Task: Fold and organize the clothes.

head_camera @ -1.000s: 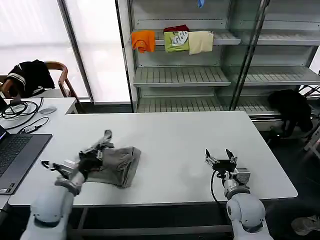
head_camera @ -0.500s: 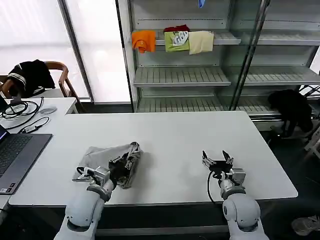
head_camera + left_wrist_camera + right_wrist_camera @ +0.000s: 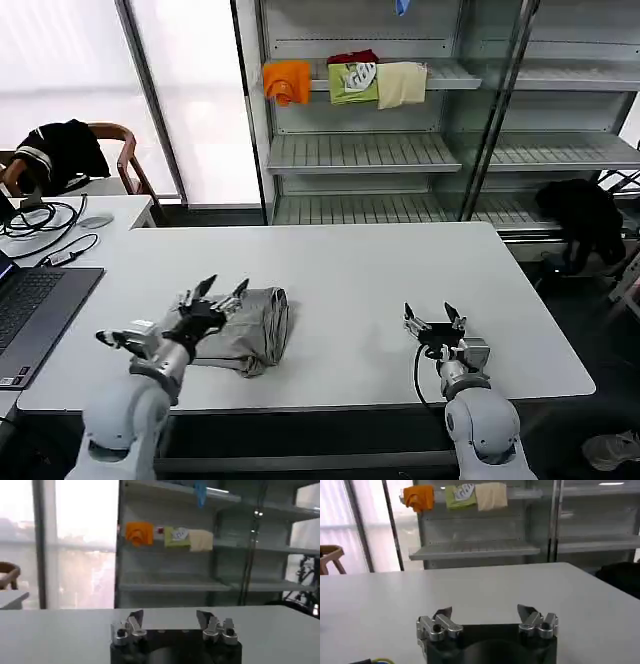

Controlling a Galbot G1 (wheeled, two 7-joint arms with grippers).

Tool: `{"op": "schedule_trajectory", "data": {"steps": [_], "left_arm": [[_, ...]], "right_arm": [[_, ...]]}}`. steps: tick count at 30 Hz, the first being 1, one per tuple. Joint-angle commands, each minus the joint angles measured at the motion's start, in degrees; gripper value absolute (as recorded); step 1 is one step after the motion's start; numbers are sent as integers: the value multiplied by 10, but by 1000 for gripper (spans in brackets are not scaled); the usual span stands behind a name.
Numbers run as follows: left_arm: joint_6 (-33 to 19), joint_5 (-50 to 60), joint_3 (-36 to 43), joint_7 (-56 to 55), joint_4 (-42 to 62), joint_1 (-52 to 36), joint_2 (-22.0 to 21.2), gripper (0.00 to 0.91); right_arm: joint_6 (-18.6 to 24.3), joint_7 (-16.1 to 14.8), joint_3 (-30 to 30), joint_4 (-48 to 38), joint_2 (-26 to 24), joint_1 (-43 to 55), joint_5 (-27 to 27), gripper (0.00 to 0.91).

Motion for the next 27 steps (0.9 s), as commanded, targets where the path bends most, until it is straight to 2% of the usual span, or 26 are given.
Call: {"op": "schedule_trajectory", "data": {"steps": [1,4,8,17,27], "left_arm": [[-42,22,-154,20,135,19,98,907],[-61,48,-141,16,161,31,102,907],[-64,67,-117,14,181,27,82,907],[-42,69,-82,18,175,2,35,907],[-33,101,-59,18,177,-1,14,907]], "right_arm": [[0,0,-1,-1,1,0,-2,907],[-1,0,-4,-3,2,1,-4,907],[-2,-1,-7,-3,6,2,-9,907],[-2,-1,-5,1,3,-3,-11,907],[0,-1,-6,-4,6,-3,-11,907]]}}
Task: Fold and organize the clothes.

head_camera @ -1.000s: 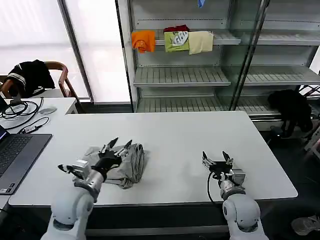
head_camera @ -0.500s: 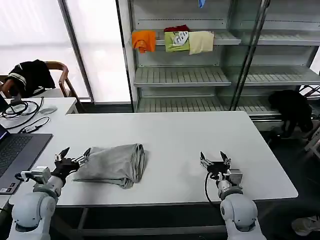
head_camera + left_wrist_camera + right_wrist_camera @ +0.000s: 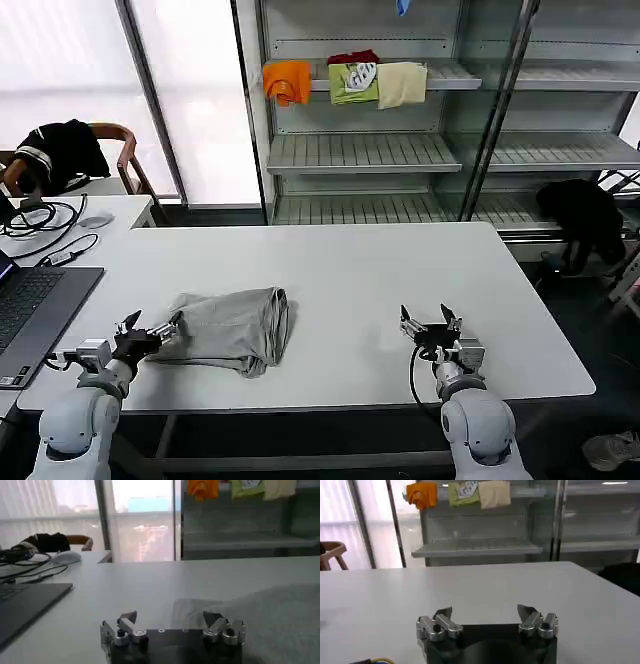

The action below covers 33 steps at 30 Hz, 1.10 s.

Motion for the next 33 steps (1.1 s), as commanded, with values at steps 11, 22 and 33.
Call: {"op": "schedule_trajectory", "data": {"steps": [11,22,33], "left_arm": [[23,-3,14,18,5,7,-22,20],[14,-43,10,24,-7,9,-32,20],[2,20,-135,81,-30,-32,120,10]], "right_arm": [[3,1,3,4,0,-5,0,907],[3,2,6,13,-1,-10,1,907],[6,3,9,13,-11,-13,8,907]]}}
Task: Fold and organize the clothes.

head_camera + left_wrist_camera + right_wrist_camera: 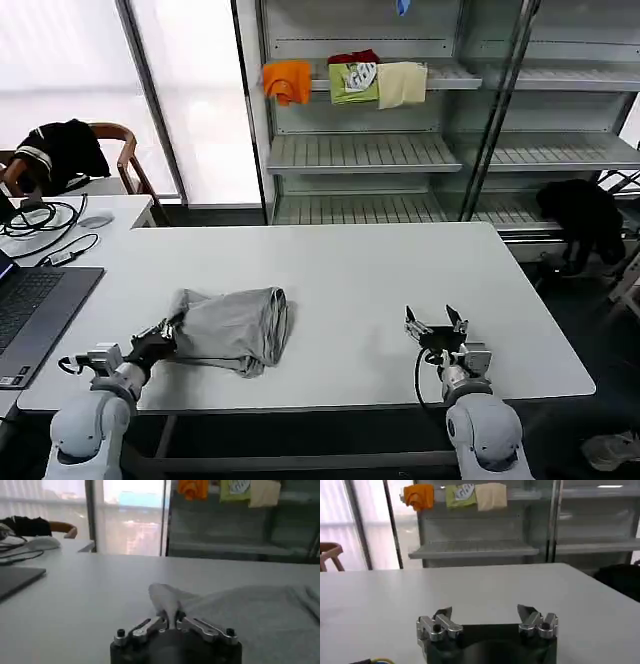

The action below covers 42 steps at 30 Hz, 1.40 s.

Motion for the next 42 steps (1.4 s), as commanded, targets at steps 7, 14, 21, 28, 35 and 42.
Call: {"op": "schedule_trajectory", "data": {"steps": [7,14,21,28,35,42], "left_arm": [[-13,105,-169,104,36,-82,300,10],[3,115,-145,116,5,-119,371,20],[-29,214,-64,122,-98,-37,233,20],[-170,438,117,87,-5,38,-21,20],[-108,239,189,36,-25,-1,-72,20],[-34,48,202,-41,-58,-52,-70,20]], "right_arm": [[9,0,-8,-16,0,5,6,907],[13,0,-10,-25,-1,6,9,907],[25,2,-2,-32,-10,-4,17,907],[36,4,8,-36,-20,-21,22,907],[37,6,22,-32,-36,-27,34,907],[35,6,22,-32,-36,-22,34,907]]}}
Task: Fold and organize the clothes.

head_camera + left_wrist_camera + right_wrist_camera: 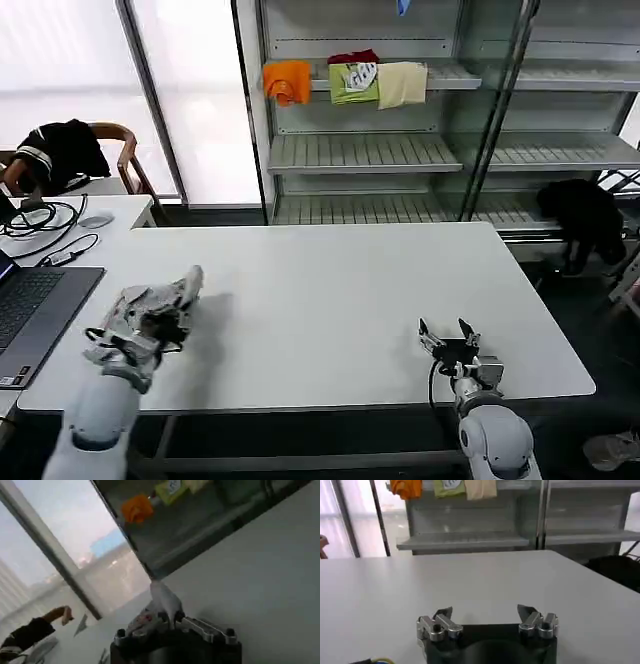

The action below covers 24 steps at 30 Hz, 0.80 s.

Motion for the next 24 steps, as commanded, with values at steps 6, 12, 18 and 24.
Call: {"op": "schedule_trajectory", "data": {"steps": [6,12,18,24], "left_arm": [[100,-241,126,-127,0,-56,-109,20],[112,-211,163,-142,32,-70,-139,30],[123,-183,220,-155,38,-87,-164,907],[123,-163,271,-166,36,-91,-191,907]], "right_arm": [[-1,0,-2,-3,3,4,0,907],[-3,-1,-6,1,9,3,-6,907],[-8,-4,-12,10,13,3,-15,907],[-15,-5,-21,18,21,6,-24,907]]}}
